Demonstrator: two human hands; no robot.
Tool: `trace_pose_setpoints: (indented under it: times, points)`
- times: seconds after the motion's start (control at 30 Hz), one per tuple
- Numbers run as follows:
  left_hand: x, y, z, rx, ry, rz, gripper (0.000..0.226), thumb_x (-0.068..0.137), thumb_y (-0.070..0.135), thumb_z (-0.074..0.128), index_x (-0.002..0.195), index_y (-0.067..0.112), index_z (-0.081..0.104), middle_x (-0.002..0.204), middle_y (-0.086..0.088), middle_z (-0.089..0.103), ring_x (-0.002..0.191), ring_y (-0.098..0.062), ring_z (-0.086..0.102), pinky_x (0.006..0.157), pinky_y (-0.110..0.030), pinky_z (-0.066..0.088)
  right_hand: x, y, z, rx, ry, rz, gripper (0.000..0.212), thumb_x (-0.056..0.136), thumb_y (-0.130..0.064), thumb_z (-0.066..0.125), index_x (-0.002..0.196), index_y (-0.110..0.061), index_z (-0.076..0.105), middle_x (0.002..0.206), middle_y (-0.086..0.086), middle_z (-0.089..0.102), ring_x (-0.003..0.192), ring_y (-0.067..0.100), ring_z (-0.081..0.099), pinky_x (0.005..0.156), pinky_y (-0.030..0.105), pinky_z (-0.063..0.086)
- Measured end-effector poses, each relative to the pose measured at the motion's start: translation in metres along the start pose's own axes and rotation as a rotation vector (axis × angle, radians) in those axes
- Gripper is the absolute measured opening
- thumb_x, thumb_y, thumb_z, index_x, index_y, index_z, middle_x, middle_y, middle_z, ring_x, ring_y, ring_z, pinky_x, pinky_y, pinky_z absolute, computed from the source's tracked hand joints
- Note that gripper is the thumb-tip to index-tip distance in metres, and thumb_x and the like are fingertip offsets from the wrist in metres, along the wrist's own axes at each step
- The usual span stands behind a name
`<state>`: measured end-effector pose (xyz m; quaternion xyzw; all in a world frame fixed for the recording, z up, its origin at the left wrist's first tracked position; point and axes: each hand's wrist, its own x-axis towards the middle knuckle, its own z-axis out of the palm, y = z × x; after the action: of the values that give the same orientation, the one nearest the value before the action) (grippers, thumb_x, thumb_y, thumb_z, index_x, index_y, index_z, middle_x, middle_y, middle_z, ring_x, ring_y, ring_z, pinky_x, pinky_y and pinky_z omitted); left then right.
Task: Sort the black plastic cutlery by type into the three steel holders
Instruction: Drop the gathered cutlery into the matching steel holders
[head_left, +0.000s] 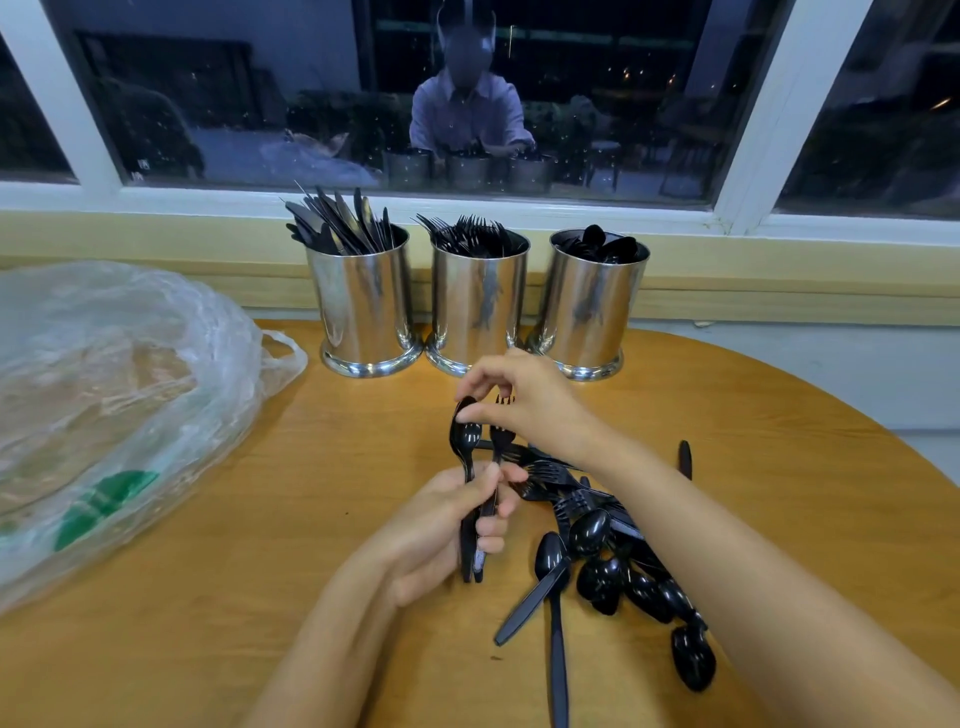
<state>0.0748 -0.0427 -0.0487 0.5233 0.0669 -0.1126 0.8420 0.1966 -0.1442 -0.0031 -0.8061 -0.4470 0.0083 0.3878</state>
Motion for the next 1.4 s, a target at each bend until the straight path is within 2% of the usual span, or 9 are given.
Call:
trace_pose_setpoints:
  times: [0.23,0.33,0.47,0.8,0.9,1.0,1.1,1.27,1.4]
  points:
    - [0.003,0.005,-0.013,-0.113,0.241,0.137,0.020,0.105,0.020,0.039,0.104,0.005,0.053,0.061,0.002,0.043,0.047,-0.006,0.033,0.041,-0.018,0.033,-0.008,0.024,-0.016,0.115,0.181,0.197,0.022,0.082,-0.019,0.075,0.101,-0.024,0.067,0.091,-0.010,0.065,0.072,0.004,0.050,0.070,0.014,0.041]
    - [0.004,0.008,-0.018,-0.214,0.314,0.189,0.019,0.105,0.017,0.038,0.100,0.007,0.054,0.062,0.000,0.044,0.048,-0.007,0.036,0.042,-0.019,0.036,-0.025,0.040,-0.030,-0.027,-0.012,0.375,0.019,0.083,-0.018,0.074,0.101,-0.014,0.067,0.083,-0.010,0.060,0.062,-0.007,0.050,0.065,0.009,0.040]
    - [0.005,0.008,-0.019,-0.259,0.338,0.193,0.019,0.105,0.016,0.038,0.100,0.007,0.054,0.064,-0.001,0.046,0.048,-0.008,0.038,0.043,-0.020,0.038,-0.051,0.050,-0.027,-0.121,-0.267,0.464,0.026,0.079,-0.030,0.077,0.101,-0.024,0.066,0.093,-0.010,0.064,0.065,-0.004,0.050,0.063,0.011,0.037]
    - [0.004,0.004,-0.020,-0.251,0.337,0.163,0.017,0.105,0.015,0.038,0.104,0.007,0.054,0.065,-0.002,0.047,0.049,-0.008,0.041,0.044,-0.020,0.040,-0.056,0.056,-0.015,-0.365,-0.129,0.342,0.020,0.094,-0.022,0.062,0.111,-0.017,0.069,0.074,-0.020,0.049,0.069,-0.002,0.045,0.063,0.016,0.036]
    - [0.004,0.004,-0.020,-0.215,0.334,0.158,0.020,0.105,0.015,0.039,0.107,0.006,0.057,0.068,-0.002,0.048,0.051,-0.008,0.042,0.046,-0.021,0.041,-0.050,0.050,-0.024,-0.367,0.024,0.272,0.020,0.094,-0.024,0.060,0.111,-0.019,0.070,0.088,-0.010,0.058,0.081,0.008,0.053,0.071,0.023,0.044]
    - [0.003,0.004,-0.017,-0.152,0.350,0.146,0.022,0.104,0.014,0.041,0.107,0.007,0.061,0.071,-0.003,0.054,0.056,-0.009,0.049,0.051,-0.022,0.047,-0.038,0.034,-0.037,-0.244,0.253,0.174,0.020,0.092,-0.018,0.062,0.111,-0.019,0.069,0.090,-0.009,0.057,0.076,0.000,0.049,0.069,0.011,0.039]
    - [0.002,0.005,-0.014,-0.126,0.367,0.146,0.024,0.104,0.012,0.041,0.106,0.006,0.064,0.076,-0.005,0.067,0.068,-0.014,0.064,0.061,-0.024,0.057,-0.029,0.013,-0.046,0.081,0.411,0.156,0.015,0.093,-0.012,0.061,0.103,-0.021,0.068,0.089,-0.008,0.064,0.076,0.001,0.055,0.071,0.015,0.046]
    - [0.001,0.004,-0.011,-0.125,0.332,0.146,0.026,0.104,0.012,0.040,0.113,0.005,0.063,0.094,-0.012,0.075,0.090,-0.023,0.073,0.078,-0.036,0.060,-0.019,-0.008,-0.028,0.571,0.121,0.312,0.010,0.092,-0.007,0.060,0.100,-0.012,0.065,0.084,0.000,0.067,0.068,0.005,0.060,0.063,0.018,0.050]
    - [-0.001,0.005,-0.006,-0.152,0.219,0.109,0.031,0.104,0.017,0.039,0.117,0.001,0.062,0.097,-0.017,0.074,0.087,-0.026,0.073,0.078,-0.038,0.061,-0.012,-0.006,-0.001,0.492,0.065,0.293,0.009,0.092,-0.004,0.061,0.097,-0.010,0.064,0.078,-0.001,0.065,0.065,0.006,0.060,0.061,0.016,0.050]
